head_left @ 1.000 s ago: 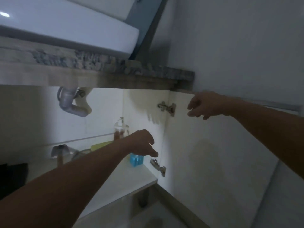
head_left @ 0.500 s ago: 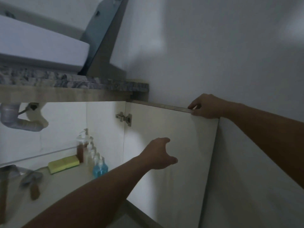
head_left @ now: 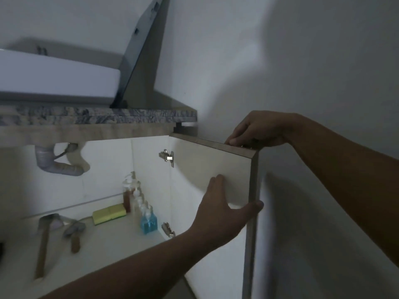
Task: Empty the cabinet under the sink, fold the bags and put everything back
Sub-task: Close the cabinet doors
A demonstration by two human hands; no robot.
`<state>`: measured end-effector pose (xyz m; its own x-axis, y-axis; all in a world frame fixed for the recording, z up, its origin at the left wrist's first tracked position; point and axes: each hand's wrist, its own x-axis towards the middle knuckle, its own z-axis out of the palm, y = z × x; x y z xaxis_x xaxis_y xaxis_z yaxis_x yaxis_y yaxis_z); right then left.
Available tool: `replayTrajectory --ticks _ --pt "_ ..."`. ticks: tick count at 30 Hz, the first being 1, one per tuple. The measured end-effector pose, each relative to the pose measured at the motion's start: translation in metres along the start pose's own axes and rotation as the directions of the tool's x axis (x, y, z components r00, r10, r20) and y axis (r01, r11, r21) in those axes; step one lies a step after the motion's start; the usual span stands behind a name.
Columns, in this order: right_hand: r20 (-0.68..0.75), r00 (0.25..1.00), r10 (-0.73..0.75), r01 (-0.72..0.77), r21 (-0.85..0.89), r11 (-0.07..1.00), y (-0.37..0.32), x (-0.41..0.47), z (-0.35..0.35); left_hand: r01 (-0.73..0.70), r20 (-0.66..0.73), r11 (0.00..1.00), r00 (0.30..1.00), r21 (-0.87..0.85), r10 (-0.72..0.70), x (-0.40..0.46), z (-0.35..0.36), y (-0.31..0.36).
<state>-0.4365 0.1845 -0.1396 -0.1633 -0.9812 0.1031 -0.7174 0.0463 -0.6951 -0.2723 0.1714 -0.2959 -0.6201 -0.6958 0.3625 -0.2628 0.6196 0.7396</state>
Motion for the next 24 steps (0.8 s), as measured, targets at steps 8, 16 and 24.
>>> replayTrajectory --ticks 8,16,24 --pt "0.129 0.957 -0.258 0.248 0.087 0.965 -0.031 0.04 0.064 0.091 -0.305 0.972 0.94 -0.215 -0.156 -0.038 -0.054 -0.011" --pt "-0.201 0.817 -0.54 0.503 -0.209 0.839 -0.067 0.08 0.151 0.128 -0.542 0.964 0.806 -0.232 -0.237 -0.069 -0.139 -0.051" --pt "-0.302 0.73 -0.613 0.47 -0.43 0.771 -0.095 0.115 0.208 0.151 -0.729 0.973 0.684 0.173 0.023 -0.077 -0.21 -0.099"
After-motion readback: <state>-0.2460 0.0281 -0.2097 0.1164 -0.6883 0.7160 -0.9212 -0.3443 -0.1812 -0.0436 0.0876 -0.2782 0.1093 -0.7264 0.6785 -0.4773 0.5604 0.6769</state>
